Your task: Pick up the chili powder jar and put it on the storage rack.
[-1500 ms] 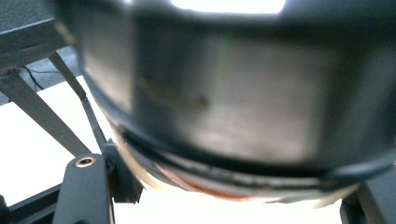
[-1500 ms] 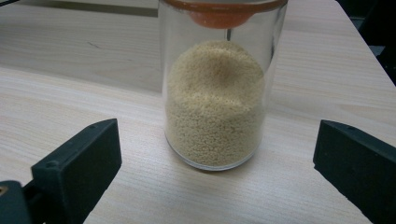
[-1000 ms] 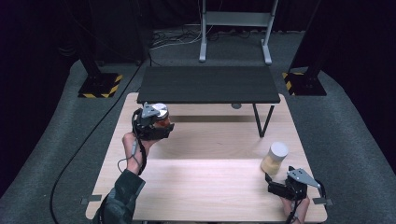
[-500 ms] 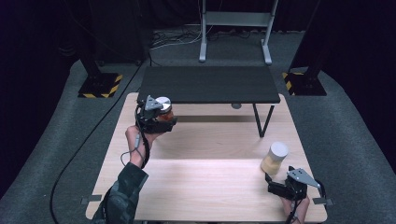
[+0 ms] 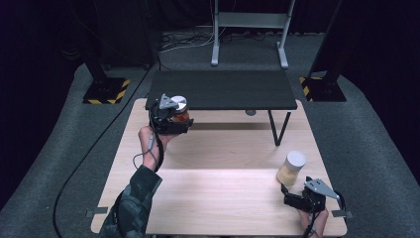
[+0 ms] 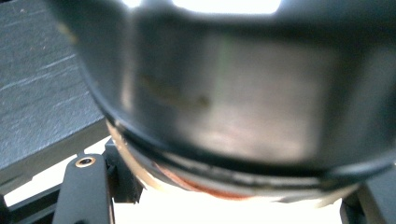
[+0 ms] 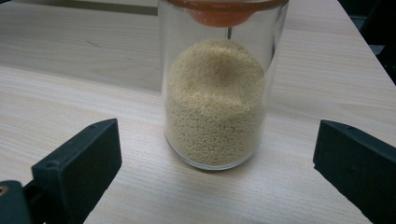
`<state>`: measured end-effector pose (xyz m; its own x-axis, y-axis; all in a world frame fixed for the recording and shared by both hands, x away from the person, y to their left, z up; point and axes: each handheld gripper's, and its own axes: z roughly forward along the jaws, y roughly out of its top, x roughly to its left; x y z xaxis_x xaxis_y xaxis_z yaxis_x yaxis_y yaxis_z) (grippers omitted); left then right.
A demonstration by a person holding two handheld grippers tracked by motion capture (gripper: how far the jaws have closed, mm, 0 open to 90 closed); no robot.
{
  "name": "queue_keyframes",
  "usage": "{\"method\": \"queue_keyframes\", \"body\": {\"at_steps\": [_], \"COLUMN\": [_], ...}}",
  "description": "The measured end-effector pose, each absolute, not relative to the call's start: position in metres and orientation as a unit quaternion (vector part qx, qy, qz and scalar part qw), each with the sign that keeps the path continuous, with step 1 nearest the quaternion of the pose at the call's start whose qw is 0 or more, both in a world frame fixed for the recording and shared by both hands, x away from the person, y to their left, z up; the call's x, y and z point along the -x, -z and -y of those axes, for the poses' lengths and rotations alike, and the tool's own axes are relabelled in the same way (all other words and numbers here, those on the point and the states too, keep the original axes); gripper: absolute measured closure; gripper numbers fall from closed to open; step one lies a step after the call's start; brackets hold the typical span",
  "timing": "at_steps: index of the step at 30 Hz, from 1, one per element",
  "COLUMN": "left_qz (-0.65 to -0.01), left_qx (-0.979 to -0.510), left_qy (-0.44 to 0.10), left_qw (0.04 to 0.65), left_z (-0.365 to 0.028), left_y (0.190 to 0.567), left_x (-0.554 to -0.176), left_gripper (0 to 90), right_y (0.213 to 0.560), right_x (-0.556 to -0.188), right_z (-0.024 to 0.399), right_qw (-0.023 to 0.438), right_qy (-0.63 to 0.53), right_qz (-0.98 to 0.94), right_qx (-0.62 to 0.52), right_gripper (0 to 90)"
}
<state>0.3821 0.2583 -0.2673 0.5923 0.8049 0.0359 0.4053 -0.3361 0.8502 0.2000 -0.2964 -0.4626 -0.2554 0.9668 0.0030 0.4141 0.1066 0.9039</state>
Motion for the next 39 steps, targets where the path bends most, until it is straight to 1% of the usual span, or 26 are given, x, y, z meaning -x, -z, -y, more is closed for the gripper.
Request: {"method": "queue_keyframes", "body": {"at_steps": [25,39], "left_qz": [-0.368,-0.372], "left_qx": [-0.788,-0.787], "left_qy": [-0.235,-0.241], "left_qw": [0.434,0.429], "left_z": [-0.235,-0.217], "left_y": [0.243,0.230], "left_x": [-0.398,-0.420], "left_gripper": [30.9,30.9], "right_y": [0.462,0.462], "right_x": [-0.201,-0.201], "right_z": [0.297,0.298], "right_qw": [0.323,0.323], "right_qy": [-0.424,-0.426], "right_qz": [-0.671,-0.671], "right_qx": [-0.516,-0.514], "right_gripper": [0.0,0.0]}}
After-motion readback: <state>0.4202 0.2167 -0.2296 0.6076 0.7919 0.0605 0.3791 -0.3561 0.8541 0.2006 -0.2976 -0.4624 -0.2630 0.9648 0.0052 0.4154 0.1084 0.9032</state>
